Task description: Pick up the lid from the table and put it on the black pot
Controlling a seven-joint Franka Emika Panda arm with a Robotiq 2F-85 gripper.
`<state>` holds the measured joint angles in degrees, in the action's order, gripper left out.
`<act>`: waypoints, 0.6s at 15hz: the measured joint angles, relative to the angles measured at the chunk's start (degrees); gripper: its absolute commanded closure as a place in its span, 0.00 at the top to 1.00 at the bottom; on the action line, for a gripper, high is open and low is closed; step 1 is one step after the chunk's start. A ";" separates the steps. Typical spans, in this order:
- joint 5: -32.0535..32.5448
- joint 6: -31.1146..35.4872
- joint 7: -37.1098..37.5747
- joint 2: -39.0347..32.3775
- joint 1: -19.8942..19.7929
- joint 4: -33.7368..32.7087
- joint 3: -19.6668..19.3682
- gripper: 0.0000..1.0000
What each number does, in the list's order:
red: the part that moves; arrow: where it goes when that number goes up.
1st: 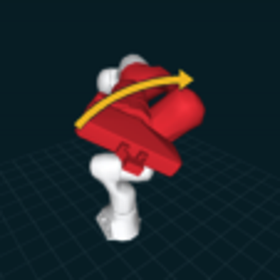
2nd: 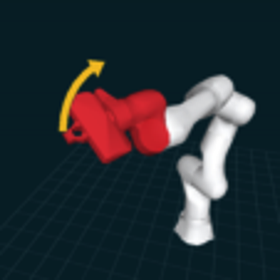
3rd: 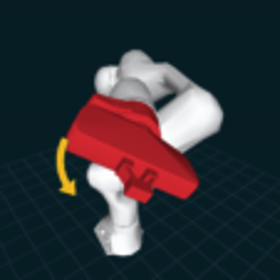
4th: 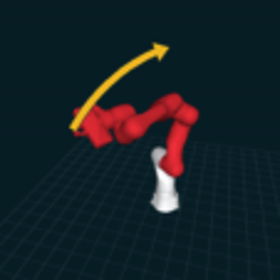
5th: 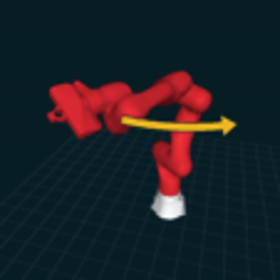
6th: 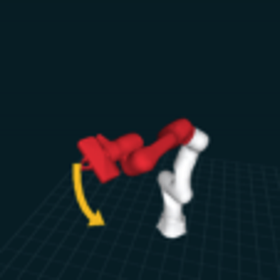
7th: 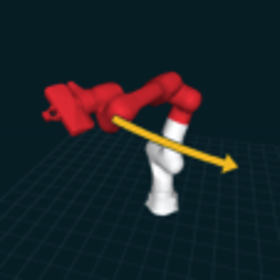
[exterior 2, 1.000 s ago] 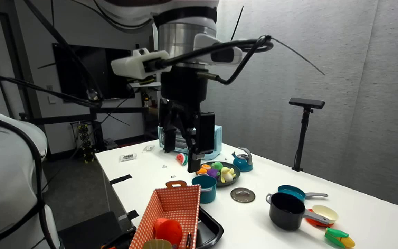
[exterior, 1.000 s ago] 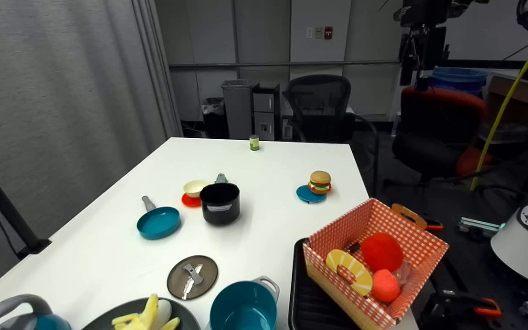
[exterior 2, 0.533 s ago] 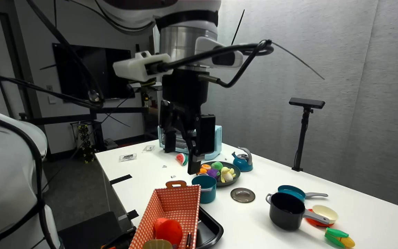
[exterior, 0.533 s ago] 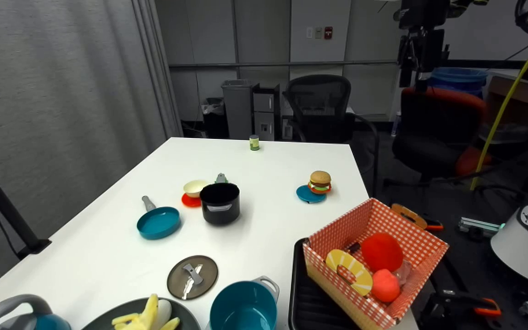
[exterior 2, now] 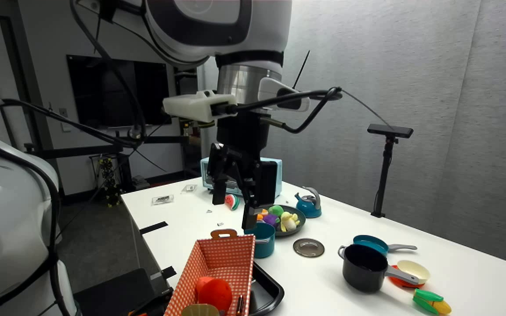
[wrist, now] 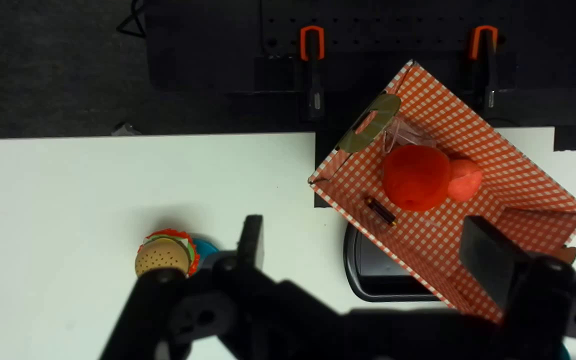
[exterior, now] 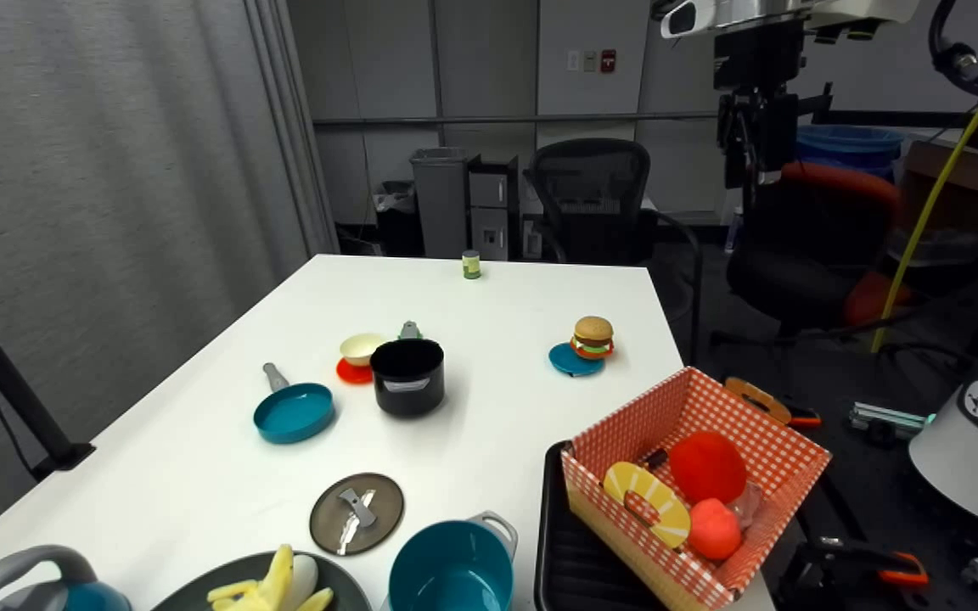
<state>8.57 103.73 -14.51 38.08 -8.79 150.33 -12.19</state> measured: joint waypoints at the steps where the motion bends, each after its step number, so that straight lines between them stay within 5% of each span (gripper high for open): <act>1: 0.00 0.72 0.19 -1.21 0.34 -0.01 0.62 1.00; 9: 0.00 10.66 2.69 -12.56 2.61 -1.34 5.39 1.00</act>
<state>8.57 114.39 -11.82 25.52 -6.18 148.99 -6.80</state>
